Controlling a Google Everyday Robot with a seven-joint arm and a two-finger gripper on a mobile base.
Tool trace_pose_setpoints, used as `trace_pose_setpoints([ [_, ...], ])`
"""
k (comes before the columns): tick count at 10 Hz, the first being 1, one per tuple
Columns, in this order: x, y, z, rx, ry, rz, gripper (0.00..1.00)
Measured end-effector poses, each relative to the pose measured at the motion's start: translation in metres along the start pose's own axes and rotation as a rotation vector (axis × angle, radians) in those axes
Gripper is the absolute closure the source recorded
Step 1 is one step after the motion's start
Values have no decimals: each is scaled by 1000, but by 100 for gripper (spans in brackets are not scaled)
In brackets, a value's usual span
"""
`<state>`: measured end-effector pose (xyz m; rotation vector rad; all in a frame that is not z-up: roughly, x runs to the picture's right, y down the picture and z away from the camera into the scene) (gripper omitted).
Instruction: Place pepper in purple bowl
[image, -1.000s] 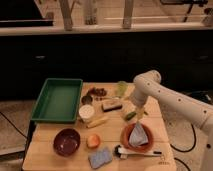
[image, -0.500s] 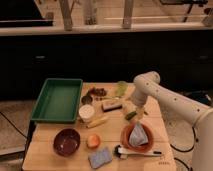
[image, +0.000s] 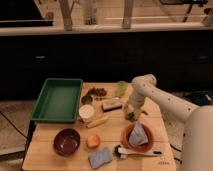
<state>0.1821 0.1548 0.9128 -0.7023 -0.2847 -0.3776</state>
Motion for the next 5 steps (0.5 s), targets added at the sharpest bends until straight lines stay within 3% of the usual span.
trace_pose_setpoints([
  [3,-2,-2,-5,4,-1,-4,92],
  [5,-2,-1,-5,-1,1,-5,100],
])
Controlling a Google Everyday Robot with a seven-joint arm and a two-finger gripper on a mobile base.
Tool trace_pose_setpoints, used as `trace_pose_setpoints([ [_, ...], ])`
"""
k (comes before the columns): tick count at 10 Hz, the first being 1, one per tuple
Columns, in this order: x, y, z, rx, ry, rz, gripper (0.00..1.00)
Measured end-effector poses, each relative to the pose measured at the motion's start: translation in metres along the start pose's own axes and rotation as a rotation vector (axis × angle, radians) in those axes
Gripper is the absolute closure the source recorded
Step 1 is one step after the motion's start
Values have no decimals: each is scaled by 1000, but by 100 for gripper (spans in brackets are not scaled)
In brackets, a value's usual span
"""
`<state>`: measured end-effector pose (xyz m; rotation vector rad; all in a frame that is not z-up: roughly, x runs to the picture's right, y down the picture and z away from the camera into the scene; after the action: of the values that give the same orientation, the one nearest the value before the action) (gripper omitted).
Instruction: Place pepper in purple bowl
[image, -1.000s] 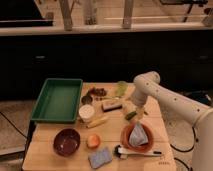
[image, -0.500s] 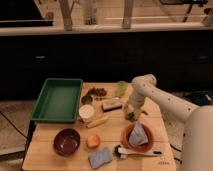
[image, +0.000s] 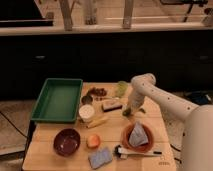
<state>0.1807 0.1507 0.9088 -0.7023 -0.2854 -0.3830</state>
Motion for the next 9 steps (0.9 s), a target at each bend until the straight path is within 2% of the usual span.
trace_pose_setpoints([
  [2,-1,6,-4,-5,12,-7,100],
  [3,-5,7,-15,10,27,-16,100],
  [6,-23,14,-69,58,70,-67,100],
  [8,-49,17,-105,93,94,-149,100],
  [9,-62,16,-113,101,100,-185,100],
])
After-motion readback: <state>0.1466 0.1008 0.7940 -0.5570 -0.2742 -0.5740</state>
